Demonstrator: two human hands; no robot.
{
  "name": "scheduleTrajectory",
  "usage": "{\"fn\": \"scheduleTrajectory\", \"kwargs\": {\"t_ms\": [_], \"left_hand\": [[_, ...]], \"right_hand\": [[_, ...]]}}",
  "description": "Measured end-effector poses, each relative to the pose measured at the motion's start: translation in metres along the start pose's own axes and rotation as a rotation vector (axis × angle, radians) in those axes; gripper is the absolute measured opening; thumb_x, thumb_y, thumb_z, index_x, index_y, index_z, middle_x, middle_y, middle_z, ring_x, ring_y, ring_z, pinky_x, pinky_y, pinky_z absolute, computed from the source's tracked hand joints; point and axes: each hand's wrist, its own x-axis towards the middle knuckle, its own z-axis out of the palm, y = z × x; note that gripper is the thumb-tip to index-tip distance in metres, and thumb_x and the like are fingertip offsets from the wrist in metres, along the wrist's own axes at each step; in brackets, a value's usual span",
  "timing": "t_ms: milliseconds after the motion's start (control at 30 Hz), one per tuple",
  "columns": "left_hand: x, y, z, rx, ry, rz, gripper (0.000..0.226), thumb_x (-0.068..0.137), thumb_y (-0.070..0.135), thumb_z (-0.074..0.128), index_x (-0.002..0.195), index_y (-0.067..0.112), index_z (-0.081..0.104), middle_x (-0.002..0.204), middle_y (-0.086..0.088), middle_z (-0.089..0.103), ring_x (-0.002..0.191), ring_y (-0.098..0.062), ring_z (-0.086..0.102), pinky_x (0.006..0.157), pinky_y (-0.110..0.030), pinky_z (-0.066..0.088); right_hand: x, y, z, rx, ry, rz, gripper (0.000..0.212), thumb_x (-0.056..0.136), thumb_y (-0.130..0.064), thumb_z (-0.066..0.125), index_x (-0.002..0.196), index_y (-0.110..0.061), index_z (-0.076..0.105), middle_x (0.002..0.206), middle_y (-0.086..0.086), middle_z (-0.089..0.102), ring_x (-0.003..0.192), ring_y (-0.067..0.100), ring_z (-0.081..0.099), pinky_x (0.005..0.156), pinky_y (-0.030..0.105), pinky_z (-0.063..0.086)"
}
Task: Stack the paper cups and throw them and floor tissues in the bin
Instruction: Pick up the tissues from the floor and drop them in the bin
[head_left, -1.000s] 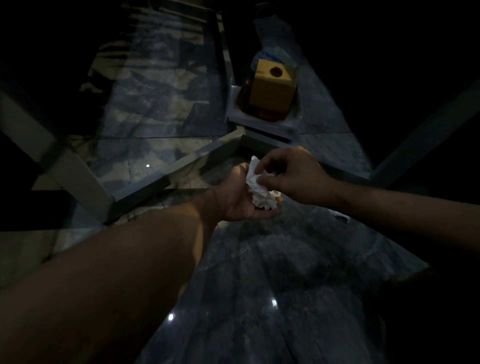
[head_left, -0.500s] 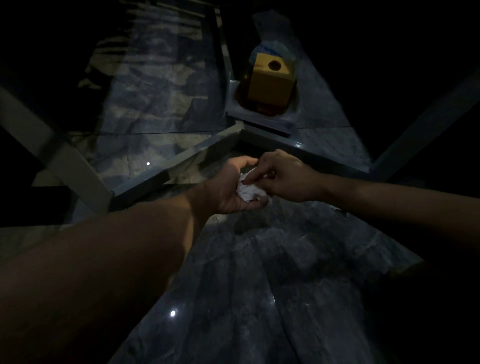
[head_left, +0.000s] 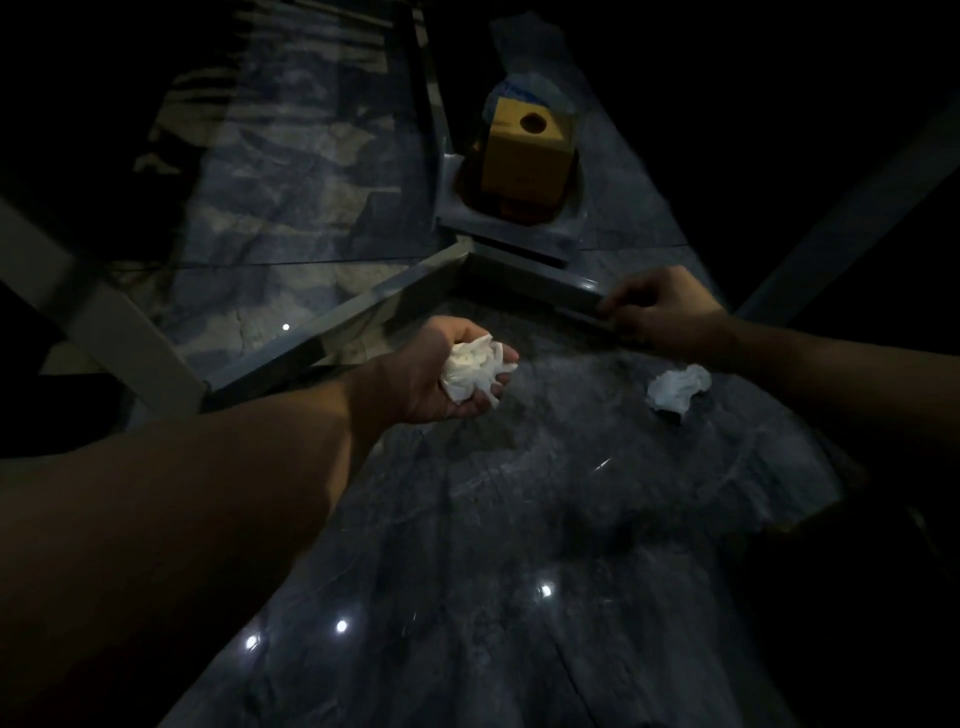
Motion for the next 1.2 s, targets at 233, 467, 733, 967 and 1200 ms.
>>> {"fn": "scheduleTrajectory", "kwargs": {"t_ms": [233,467,733,967,1200], "left_hand": [[0.0,0.002,0.001,0.011,0.035,0.0,0.034,0.09,0.023,0.038,0.087,0.0,0.064,0.074,-0.013,0.061,0.06,-0.019,0.054,0.041,-0.019,0.047],[0.006,-0.001,0.001,0.008,0.025,-0.018,0.036,0.091,0.024,0.039,0.092,-0.002,0.064,0.075,-0.014,0.061,0.062,-0.019,0.054,0.043,-0.02,0.045],[0.037,-0.011,-0.003,-0.02,0.072,-0.093,0.035,0.09,0.027,0.041,0.091,0.001,0.064,0.07,-0.015,0.061,0.05,-0.02,0.058,0.035,-0.023,0.047],[0.062,-0.026,-0.002,-0.018,0.034,-0.13,0.033,0.089,0.025,0.041,0.088,0.002,0.064,0.073,-0.012,0.061,0.052,-0.02,0.057,0.036,-0.022,0.047],[0.083,-0.042,-0.009,-0.001,0.112,-0.156,0.046,0.087,0.027,0.044,0.061,0.004,0.074,0.071,-0.011,0.063,0.049,-0.021,0.059,0.042,-0.022,0.046]], "right_hand": [[-0.009,0.047,-0.029,-0.21,-0.006,0.1,0.013,0.086,-0.011,0.063,0.092,-0.012,0.074,0.089,0.01,0.072,0.076,0.018,0.064,0.072,0.023,0.045],[-0.005,0.072,-0.027,-0.588,-0.229,0.047,0.025,0.084,-0.008,0.059,0.106,-0.011,0.07,0.114,0.012,0.068,0.103,0.027,0.064,0.086,0.025,0.045],[0.0,0.106,-0.005,-0.688,-0.398,0.067,0.059,0.077,-0.036,0.066,0.128,-0.01,0.054,0.133,0.017,0.054,0.12,0.033,0.054,0.1,0.034,0.045],[0.014,0.126,0.019,-0.722,-0.382,0.138,0.068,0.075,-0.031,0.075,0.134,-0.015,0.046,0.135,0.016,0.042,0.122,0.037,0.049,0.102,0.039,0.045],[0.021,0.132,0.036,-0.834,-0.426,0.094,0.026,0.074,-0.023,0.075,0.09,-0.016,0.056,0.117,0.015,0.058,0.107,0.033,0.058,0.079,0.029,0.045]]}}
